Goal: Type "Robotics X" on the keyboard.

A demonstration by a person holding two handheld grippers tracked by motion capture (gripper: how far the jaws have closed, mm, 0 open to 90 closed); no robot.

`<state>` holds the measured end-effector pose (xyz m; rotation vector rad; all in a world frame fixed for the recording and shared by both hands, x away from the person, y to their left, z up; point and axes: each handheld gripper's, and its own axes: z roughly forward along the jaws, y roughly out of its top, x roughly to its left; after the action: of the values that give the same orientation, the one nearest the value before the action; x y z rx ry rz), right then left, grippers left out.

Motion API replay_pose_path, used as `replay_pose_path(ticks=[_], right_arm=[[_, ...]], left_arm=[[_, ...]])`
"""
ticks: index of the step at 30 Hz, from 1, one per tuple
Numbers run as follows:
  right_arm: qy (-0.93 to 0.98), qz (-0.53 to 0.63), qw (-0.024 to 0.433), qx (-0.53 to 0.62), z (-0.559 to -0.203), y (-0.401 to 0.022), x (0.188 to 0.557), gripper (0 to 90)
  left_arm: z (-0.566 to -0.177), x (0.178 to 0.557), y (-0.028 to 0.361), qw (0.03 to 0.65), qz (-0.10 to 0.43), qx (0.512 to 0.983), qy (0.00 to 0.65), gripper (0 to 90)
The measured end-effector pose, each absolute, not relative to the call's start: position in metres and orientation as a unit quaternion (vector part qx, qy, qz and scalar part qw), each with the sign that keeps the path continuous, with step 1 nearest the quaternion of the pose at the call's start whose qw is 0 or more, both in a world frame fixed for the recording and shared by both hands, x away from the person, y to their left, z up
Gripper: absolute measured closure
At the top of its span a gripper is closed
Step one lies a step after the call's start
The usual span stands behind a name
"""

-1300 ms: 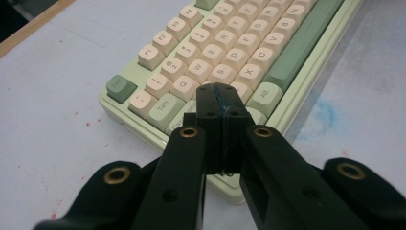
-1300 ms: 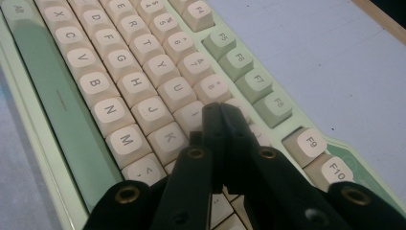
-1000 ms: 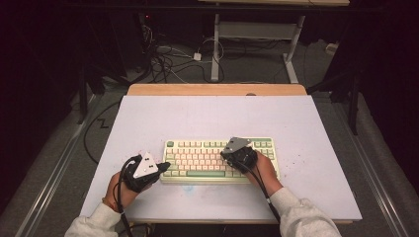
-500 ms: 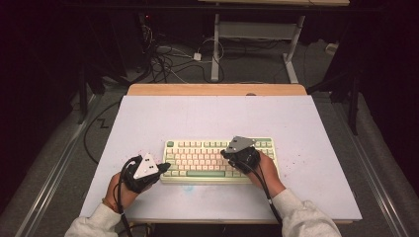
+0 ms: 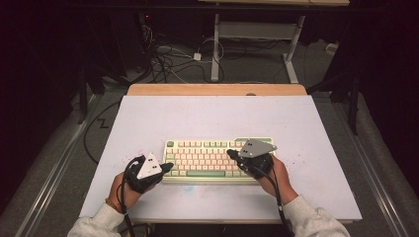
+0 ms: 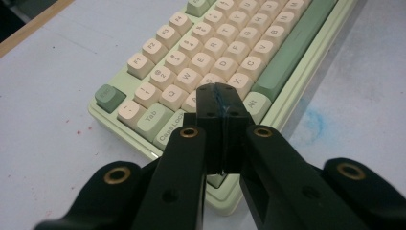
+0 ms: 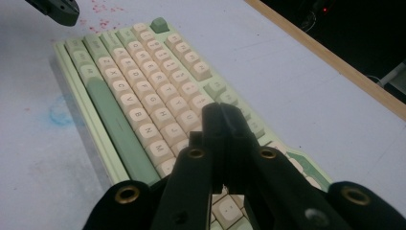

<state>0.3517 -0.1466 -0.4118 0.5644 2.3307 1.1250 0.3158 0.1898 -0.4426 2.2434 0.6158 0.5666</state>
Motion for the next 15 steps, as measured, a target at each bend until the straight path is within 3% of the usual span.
replay_pose_path(ticks=[15], right_arm=[[0.843,0.424,0.259,0.206,-0.407,-0.175,0.33,90.0]], left_arm=[[-0.438,0.319,0.167,0.366,0.205,0.882,0.215,87.7]])
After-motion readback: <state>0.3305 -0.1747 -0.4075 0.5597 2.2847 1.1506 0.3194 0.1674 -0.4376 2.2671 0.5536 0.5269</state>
